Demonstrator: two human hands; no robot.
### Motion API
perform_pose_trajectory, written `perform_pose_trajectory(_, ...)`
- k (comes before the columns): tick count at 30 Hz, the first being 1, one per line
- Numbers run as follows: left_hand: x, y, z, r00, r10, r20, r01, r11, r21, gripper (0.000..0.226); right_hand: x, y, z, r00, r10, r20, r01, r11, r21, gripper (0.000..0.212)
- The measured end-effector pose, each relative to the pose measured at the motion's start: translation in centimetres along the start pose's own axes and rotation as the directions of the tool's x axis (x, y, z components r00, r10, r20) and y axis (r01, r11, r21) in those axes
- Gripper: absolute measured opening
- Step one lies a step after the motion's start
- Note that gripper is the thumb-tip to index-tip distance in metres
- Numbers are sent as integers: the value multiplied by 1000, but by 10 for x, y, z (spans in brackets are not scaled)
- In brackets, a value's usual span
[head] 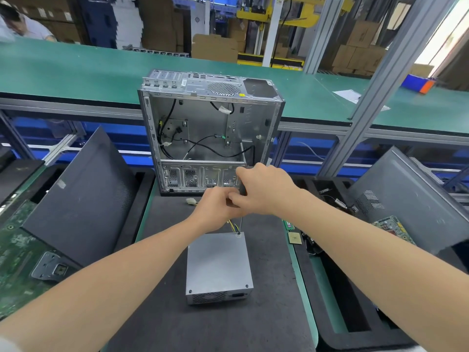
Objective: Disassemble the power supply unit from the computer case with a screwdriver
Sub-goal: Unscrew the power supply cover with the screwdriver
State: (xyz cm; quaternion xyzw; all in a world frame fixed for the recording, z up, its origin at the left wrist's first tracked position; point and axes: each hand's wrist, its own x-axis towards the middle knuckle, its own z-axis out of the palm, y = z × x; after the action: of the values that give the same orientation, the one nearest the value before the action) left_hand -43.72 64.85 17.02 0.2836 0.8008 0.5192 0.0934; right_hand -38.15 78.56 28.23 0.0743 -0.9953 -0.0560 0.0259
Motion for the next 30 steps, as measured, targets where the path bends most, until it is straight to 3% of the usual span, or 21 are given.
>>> perform_pose_trajectory(3, -2, 6, 0, 999, 5, 33, -3, 999, -38, 8, 1, -4, 7, 996, 61, -62, -67, 993, -100, 41)
perform_pose_trajectory(6, 0, 3, -1, 999, 2, 36, -1, 999, -44, 24, 4, 1, 5, 999, 41, -2, -40, 999, 26, 29)
perform_pose_trajectory(11, -1, 2, -5, 998, -31, 49, 32, 999, -23, 14, 3, 8, 0, 996, -35, 88, 12, 968, 250, 9)
perform_pose_trajectory(17, -3, -2, -4, 997, -16, 79, 19, 999, -35, 17, 2, 8, -4, 985, -103, 141, 54, 946, 320, 21)
perform_pose_trajectory(20, -3, -4, -2, 999, 10, 48, -10, 1000, -13, 27, -1, 4, 0, 993, -75, 90, 53, 973, 224, 26)
perform_pose_trajectory(23, -1, -2, 2, 999, 32, 9, -32, 999, 8, 13, 0, 1, 8, 999, -7, -48, 6, 1000, -21, 31)
perform_pose_trajectory(26, -3, -5, 1, 995, -6, 96, 12, 998, -56, 14, 2, 3, 9, 1000, 2, -19, -1, 999, 41, 24)
perform_pose_trajectory(30, -10, -31, 5, 975, -89, 204, 31, 962, 270, 21, -3, 6, 6, 999, 5, 33, -12, 974, 224, 10)
